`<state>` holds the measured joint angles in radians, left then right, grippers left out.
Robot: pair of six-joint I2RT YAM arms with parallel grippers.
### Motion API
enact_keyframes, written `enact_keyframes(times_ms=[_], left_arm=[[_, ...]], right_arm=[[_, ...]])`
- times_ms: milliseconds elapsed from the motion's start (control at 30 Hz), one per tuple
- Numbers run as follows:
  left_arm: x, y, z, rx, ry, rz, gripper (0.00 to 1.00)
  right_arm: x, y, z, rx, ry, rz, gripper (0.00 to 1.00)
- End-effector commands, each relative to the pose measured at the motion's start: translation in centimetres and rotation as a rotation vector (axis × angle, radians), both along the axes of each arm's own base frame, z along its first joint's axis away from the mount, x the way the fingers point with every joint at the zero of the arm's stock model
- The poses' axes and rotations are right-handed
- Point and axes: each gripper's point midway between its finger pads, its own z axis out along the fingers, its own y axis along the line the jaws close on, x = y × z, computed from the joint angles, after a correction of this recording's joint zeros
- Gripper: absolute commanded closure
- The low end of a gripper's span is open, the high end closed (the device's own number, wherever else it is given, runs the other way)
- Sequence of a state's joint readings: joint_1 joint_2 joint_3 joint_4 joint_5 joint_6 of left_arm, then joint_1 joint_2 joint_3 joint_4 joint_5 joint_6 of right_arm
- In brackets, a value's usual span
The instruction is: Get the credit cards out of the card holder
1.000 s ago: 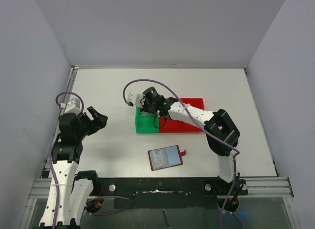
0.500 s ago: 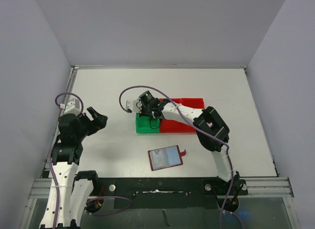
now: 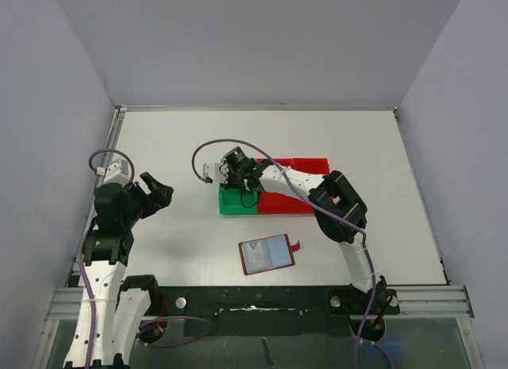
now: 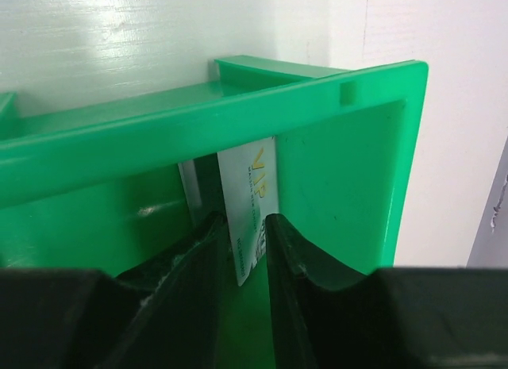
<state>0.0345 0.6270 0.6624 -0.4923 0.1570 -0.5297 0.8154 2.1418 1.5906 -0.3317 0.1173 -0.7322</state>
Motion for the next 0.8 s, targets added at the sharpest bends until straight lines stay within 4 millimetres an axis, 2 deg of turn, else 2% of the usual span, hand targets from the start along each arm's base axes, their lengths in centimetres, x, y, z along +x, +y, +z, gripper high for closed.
enact_keyframes(times_ms=[0,100,767], left_arm=[[0.91,0.08,1.48,0.017,-0.067,-0.011,0.23],[0.98,0.05,1.36,0.016,-0.062,-0.014,0.23],[1.1,-0.42,1.16,0.012,-0.065,-0.046,0.23]], right_arm=[[0.8,0.93,1.86,0.057,-0.009,0.005,0.72],[0.87,0.94,2.06,0.068,-0.011,0.002,0.68],[0.71,1.06,1.23,0.108,0.069,-0.005,0.59]])
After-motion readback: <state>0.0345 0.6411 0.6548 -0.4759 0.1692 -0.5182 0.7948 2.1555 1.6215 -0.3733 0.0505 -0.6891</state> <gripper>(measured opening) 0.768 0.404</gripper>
